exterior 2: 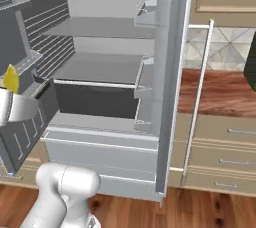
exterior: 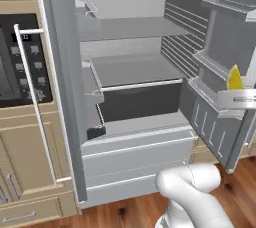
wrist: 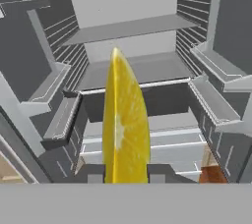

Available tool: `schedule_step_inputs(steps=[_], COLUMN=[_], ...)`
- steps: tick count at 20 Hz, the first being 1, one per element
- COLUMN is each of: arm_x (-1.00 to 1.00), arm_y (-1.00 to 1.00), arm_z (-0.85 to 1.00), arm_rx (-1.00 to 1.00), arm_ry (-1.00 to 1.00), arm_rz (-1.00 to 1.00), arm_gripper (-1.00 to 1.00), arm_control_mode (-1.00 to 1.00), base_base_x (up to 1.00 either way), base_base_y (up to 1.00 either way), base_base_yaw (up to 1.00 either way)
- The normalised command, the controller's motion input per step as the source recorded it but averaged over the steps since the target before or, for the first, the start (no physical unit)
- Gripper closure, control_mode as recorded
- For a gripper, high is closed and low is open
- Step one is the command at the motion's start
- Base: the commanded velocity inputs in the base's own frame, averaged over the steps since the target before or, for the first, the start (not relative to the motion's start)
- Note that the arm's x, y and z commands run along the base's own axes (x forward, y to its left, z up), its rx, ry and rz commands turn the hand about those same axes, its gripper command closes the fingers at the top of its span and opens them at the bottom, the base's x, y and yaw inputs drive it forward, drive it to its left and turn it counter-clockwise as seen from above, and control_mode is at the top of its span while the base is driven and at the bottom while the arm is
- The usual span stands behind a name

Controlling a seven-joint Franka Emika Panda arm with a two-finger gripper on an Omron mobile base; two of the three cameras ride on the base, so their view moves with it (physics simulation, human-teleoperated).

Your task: There is a bowl on the dining counter. Grab a lemon wedge from the fridge and place it in the bowl. Then get the liquor bottle and glass cup from the cabinet and place them next to the bowl.

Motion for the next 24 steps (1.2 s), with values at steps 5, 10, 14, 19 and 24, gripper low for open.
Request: schedule_step_inputs(steps=[5, 10, 14, 19, 24], arm_x=[0.00, 0.00, 0.00, 0.00, 0.00], arm_y=[0.00, 0.00, 0.00, 0.00, 0.00], arm_z=[0.00, 0.00, 0.00, 0.00, 0.00], arm_rx=[0.00, 0.00, 0.00, 0.00, 0.00], arm_ry=[0.00, 0.00, 0.00, 0.00, 0.00], arm_rz=[0.00, 0.00, 0.00, 0.00, 0.00], arm_gripper=[1.00, 1.00, 1.00, 1.00, 1.00], arm_control_mode=[1.00, 1.00, 1.00, 1.00, 1.00], base_base_x=[-1.00, -1.00, -0.94, -0.98, -1.00], base_base_y=[0.34, 0.33, 0.34, 0.34, 0.32], base_base_yaw=[-0.43, -0.55, -0.56, -0.58, -0.59])
